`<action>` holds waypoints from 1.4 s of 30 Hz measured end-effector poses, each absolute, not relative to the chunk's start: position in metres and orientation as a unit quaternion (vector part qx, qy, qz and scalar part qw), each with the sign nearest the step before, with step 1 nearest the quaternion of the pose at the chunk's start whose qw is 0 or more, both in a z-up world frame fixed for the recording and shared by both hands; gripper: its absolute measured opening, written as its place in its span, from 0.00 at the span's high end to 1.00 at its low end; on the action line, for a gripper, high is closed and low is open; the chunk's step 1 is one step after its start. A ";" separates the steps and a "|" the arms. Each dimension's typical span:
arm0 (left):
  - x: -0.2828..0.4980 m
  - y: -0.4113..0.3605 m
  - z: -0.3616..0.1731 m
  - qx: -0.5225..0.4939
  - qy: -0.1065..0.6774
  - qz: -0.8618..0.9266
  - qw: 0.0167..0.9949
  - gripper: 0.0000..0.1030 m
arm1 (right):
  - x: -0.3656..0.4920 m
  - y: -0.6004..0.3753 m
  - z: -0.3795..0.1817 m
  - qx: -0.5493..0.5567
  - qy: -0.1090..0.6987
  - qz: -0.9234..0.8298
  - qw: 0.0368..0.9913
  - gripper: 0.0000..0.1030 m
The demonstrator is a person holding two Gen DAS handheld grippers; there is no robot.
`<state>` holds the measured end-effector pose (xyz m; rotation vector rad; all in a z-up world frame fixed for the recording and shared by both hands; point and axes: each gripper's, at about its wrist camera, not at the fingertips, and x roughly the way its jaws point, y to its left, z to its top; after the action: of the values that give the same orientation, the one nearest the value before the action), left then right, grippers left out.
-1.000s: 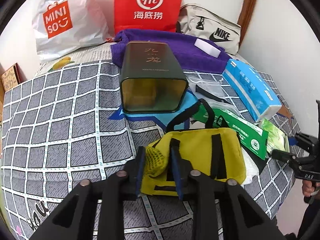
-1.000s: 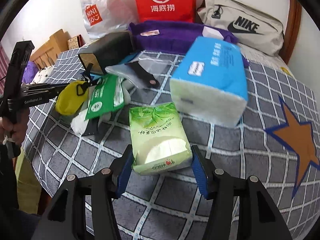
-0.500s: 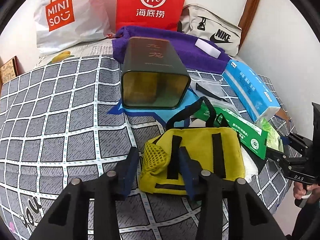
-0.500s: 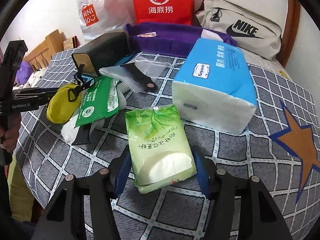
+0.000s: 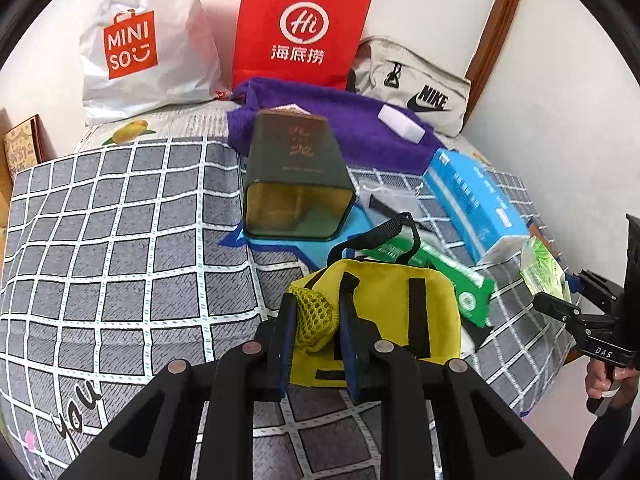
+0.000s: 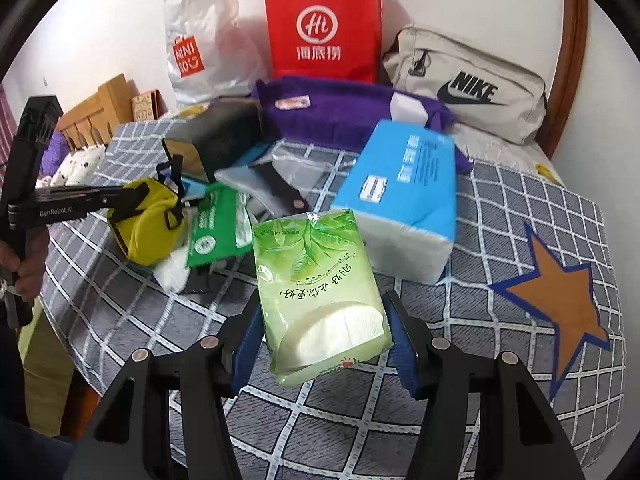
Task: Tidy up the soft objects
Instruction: 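Grasp the light green tissue pack with the right gripper and lift it, then carry the tissue pack with the right gripper toward the purple towel while the left carries the yellow bag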
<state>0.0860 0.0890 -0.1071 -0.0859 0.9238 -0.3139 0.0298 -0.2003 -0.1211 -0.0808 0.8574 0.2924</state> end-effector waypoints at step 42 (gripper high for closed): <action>0.177 0.095 -0.039 -0.077 0.414 -0.098 0.902 0.81 | 0.150 -0.226 -0.049 0.014 0.373 0.094 0.923 0.44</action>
<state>0.1768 0.0949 -0.0391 -0.1587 0.8570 -0.2025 0.1504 -0.2255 -0.0489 0.0279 0.7658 0.1937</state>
